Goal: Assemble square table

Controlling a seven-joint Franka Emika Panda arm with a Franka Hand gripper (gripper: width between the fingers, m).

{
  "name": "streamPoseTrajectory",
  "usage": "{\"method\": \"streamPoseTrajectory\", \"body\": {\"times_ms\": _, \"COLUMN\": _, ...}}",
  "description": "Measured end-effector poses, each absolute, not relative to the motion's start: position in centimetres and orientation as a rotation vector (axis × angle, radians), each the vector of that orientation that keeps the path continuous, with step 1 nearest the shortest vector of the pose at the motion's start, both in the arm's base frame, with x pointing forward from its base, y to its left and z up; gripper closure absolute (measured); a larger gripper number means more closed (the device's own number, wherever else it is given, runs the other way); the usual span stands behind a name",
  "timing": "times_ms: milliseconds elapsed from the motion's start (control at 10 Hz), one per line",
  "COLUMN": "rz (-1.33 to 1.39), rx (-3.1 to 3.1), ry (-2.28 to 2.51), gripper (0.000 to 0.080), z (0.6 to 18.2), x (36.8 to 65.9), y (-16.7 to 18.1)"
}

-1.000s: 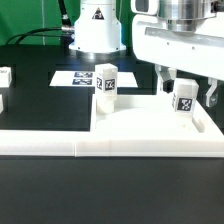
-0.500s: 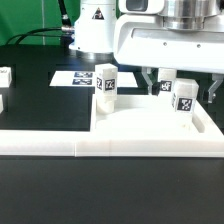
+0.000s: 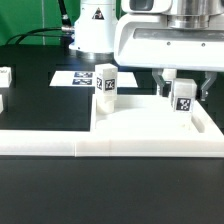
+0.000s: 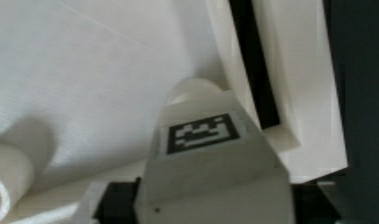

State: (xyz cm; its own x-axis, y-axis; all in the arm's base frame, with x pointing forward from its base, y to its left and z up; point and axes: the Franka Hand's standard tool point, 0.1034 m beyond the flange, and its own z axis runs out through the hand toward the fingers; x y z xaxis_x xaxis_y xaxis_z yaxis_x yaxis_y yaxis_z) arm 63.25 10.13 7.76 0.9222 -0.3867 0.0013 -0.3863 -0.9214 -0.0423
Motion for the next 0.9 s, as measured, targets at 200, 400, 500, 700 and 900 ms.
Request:
{"method": "streamPoseTrajectory", "body": {"times_ms": 200, "rz": -0.01, "rx": -2.985, "ry": 0.835, "gripper": 0.051, "z": 7.76, "x": 63.25, "y": 10.13}}
{"method": "streamPoseTrajectory", "body": {"times_ms": 400, "rz": 0.002, "rx": -2.915, "ry": 1.064, "gripper": 0.051, "z": 7.66, "x": 63.37, "y": 10.16}}
{"method": "streamPoseTrajectory", "body": {"times_ms": 500, "rz": 0.016, "rx": -2.849, "ry": 1.235, "gripper": 0.051, "z": 7.66, "x": 63.42, "y": 10.1}}
{"method": "streamPoseTrajectory", "body": {"times_ms": 700, "rz": 0.066, "rx": -2.537, "ry": 1.703, "gripper": 0.051, "z": 7.45, "x": 63.4, "y": 9.43}}
{"method": "streamPoseTrajectory", "body": {"times_ms": 900, "rz": 0.089, "rx": -2.366, "ry": 1.921, "gripper": 0.0509, "z": 7.47, "x": 63.34, "y": 9.97}}
